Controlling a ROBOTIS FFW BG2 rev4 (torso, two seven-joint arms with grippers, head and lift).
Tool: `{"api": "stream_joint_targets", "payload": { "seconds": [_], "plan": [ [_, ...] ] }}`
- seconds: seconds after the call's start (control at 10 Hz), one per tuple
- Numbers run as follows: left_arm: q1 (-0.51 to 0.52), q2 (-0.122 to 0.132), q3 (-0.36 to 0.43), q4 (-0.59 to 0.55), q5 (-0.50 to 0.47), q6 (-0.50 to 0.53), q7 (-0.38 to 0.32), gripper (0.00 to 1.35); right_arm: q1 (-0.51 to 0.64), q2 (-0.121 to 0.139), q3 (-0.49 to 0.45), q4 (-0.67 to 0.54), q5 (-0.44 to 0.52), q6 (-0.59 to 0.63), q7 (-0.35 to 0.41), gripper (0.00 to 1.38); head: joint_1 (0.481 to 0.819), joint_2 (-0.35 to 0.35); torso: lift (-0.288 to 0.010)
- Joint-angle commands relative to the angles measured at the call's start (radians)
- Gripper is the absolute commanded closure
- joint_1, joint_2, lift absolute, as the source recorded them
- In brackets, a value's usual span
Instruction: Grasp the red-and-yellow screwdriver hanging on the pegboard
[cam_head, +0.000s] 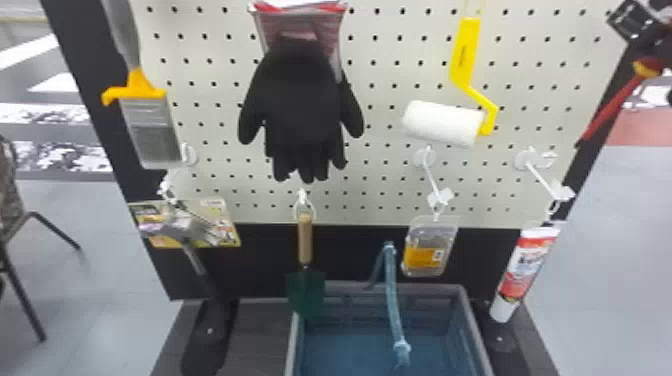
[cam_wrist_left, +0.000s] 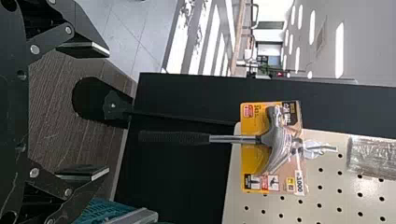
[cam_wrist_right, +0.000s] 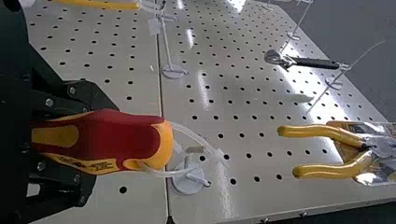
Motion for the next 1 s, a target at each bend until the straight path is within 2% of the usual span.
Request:
{"api": "stream_joint_targets", "payload": {
  "seconds": [0.0, 0.9],
  "plan": [
    [0.000, 0.000, 0.001, 0.000, 0.000, 0.000, 0.000, 0.40, 0.004, 0.001, -0.001, -0.003, 0.000, 0.000, -0.001, 1.27, 0.549, 0.000, -0.100],
    [-0.002, 0.000, 0.001, 0.000, -0.001, 0.000, 0.000, 0.40, 0.001, 0.004, -0.001, 0.002, -0.008, 0.000, -0.001, 1.27, 0.549, 0.000, -0.100]
  ]
}}
